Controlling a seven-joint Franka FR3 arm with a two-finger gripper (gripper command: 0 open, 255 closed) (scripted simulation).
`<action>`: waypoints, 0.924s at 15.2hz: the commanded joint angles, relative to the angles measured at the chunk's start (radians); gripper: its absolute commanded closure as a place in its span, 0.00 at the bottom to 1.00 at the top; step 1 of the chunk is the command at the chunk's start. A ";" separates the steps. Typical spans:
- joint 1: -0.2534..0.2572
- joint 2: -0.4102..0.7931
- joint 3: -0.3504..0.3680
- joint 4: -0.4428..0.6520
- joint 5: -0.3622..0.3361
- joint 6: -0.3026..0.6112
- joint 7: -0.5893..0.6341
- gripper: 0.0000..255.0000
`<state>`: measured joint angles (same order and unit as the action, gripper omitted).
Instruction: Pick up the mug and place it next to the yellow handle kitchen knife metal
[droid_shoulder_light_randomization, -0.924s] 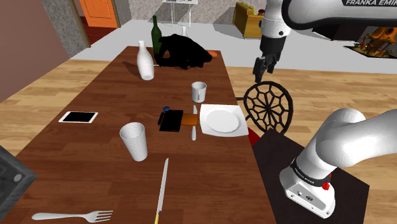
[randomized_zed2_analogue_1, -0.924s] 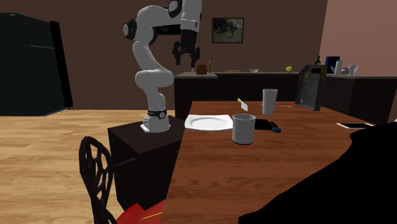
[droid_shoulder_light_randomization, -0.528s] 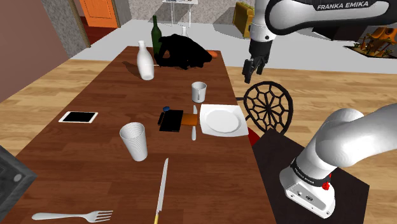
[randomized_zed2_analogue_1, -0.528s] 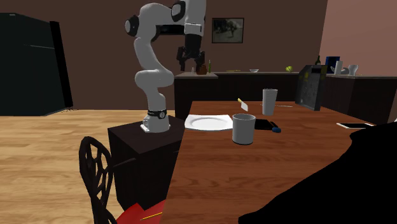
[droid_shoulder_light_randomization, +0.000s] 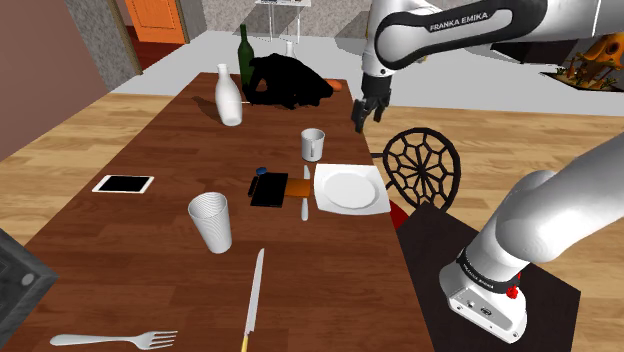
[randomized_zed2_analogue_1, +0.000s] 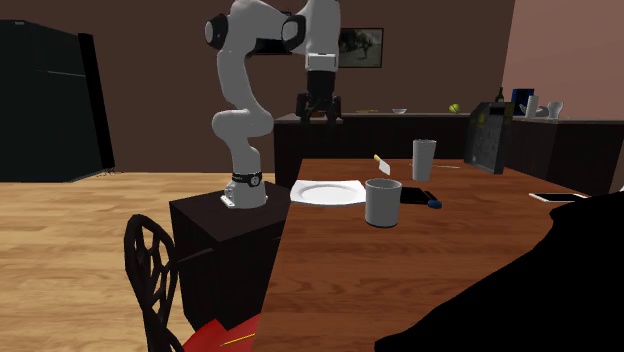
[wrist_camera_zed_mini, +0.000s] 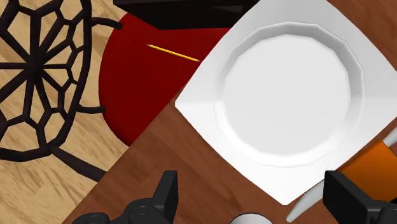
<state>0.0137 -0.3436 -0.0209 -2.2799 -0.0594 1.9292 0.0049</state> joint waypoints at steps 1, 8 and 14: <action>-0.002 0.073 -0.013 0.038 0.012 0.045 -0.017 0.00; -0.006 0.335 -0.037 0.208 0.077 0.159 -0.073 0.00; -0.020 0.563 -0.040 0.408 0.146 0.204 -0.124 0.00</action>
<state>-0.0055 0.1838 -0.0624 -1.8957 0.0749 2.1174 -0.1135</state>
